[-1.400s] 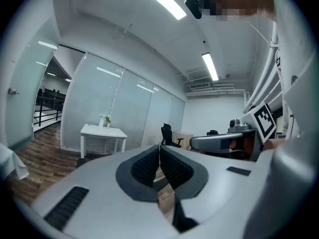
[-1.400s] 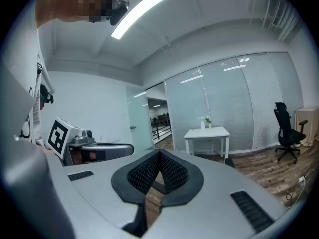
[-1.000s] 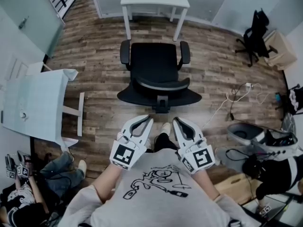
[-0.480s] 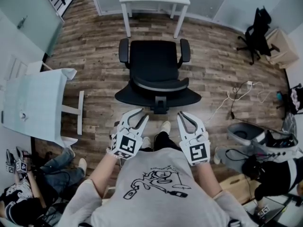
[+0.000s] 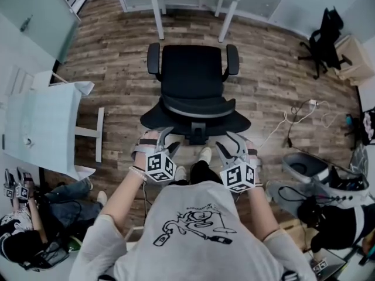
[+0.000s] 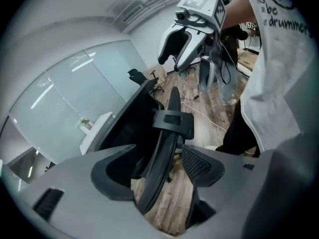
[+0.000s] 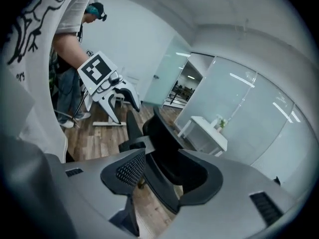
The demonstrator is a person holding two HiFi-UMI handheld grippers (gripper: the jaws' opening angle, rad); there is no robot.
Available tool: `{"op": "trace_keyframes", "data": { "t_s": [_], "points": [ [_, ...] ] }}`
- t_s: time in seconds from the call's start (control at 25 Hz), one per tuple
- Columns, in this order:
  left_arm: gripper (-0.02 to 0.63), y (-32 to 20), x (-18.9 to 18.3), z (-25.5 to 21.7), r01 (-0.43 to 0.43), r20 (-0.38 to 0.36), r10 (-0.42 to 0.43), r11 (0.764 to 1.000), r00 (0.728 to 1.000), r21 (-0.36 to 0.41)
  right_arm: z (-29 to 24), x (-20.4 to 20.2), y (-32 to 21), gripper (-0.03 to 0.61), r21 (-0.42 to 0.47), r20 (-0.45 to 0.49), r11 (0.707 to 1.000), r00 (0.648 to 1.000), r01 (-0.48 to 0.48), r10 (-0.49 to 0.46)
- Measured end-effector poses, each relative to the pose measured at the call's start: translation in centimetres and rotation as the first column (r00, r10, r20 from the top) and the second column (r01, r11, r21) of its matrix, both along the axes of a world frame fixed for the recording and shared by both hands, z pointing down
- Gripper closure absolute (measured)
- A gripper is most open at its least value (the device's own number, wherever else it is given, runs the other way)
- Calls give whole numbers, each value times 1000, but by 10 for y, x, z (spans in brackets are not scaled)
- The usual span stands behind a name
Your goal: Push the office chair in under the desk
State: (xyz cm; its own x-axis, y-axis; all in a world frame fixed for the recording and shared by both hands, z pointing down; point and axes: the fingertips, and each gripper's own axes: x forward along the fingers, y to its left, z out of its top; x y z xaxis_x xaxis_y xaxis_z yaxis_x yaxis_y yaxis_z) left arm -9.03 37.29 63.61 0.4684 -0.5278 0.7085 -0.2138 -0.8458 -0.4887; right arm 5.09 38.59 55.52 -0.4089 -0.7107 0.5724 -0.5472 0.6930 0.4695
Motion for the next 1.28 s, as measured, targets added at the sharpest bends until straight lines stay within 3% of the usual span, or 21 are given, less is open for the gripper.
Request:
{"op": "trace_keyframes", "data": {
  "t_s": [0.28,0.48,0.52,0.56,0.64,1.0,1.28],
  "points": [
    [305,-15,-7,66,-36,187,41,999,982,-32,99,23,-12,342,-127,-242,989,965,71,-100],
    [324,-30,-8,88,-31,268,35,999,963,-19,149,42,-23,327,-184,-310,980,942,72,-128],
    [408,-33,-7,91,-37,275,39,999,961,-13,153,44,-27,328,-164,-313,984,942,68,-118],
    [426,-33,-6,93,-48,279,50,999,959,-14,155,46,-30,330,-143,-319,988,942,65,-108],
    [486,-29,-5,97,-69,279,72,997,958,-23,159,48,-31,419,-131,-321,990,942,58,-98],
    [499,-26,-5,103,-86,283,97,995,954,-50,163,49,-31,423,-164,-309,984,944,67,-116],
    [499,-50,7,106,-48,265,62,997,962,-59,166,61,-59,422,-193,-322,980,941,43,-105]
  ]
}}
